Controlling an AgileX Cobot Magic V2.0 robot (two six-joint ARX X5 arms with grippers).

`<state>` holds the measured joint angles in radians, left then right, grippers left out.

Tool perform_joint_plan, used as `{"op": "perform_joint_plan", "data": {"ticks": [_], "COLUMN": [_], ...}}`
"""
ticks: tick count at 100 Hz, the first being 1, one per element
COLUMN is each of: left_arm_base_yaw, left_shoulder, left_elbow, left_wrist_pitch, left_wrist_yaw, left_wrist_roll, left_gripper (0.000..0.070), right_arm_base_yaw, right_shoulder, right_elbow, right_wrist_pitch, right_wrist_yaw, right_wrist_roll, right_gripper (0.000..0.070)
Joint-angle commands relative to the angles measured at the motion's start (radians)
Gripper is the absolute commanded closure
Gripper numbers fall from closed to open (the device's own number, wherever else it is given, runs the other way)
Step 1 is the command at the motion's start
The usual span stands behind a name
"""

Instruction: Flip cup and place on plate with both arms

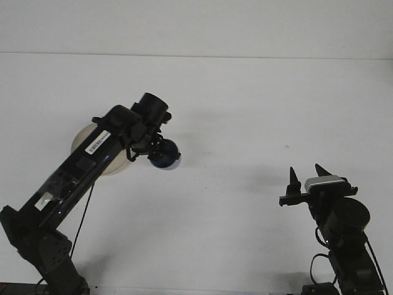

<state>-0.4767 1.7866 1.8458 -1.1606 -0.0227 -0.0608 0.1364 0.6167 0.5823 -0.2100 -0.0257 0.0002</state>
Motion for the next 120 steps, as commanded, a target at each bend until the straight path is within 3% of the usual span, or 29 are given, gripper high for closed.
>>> {"op": "perform_joint_plan", "data": {"ticks": [1, 59, 120], "left_arm_base_yaw": [0.046, 0.497, 0.547], "left_shoulder": [0.016, 0.021, 0.167], "left_elbow": [0.031, 0.012, 0.004], "left_wrist_pitch": [-0.018, 0.005, 0.026], "left_wrist_yaw": [-0.008, -0.011, -0.011], "left_wrist_roll": [0.024, 0.027, 0.027], "left_gripper": [0.0689, 0.069, 0.0689], "right_arm_base_yaw": [0.002, 0.002, 0.002], "right_shoulder": [0.005, 0.005, 0.005], "right_elbow": [0.011, 0.011, 0.011], "right_wrist_pitch": [0.008, 0.008, 0.008], "right_wrist_yaw": [0.0, 0.0, 0.0], "right_wrist_roll": [0.011, 0.011, 0.011], "right_gripper": [0.0251, 0.0251, 0.0251]}}
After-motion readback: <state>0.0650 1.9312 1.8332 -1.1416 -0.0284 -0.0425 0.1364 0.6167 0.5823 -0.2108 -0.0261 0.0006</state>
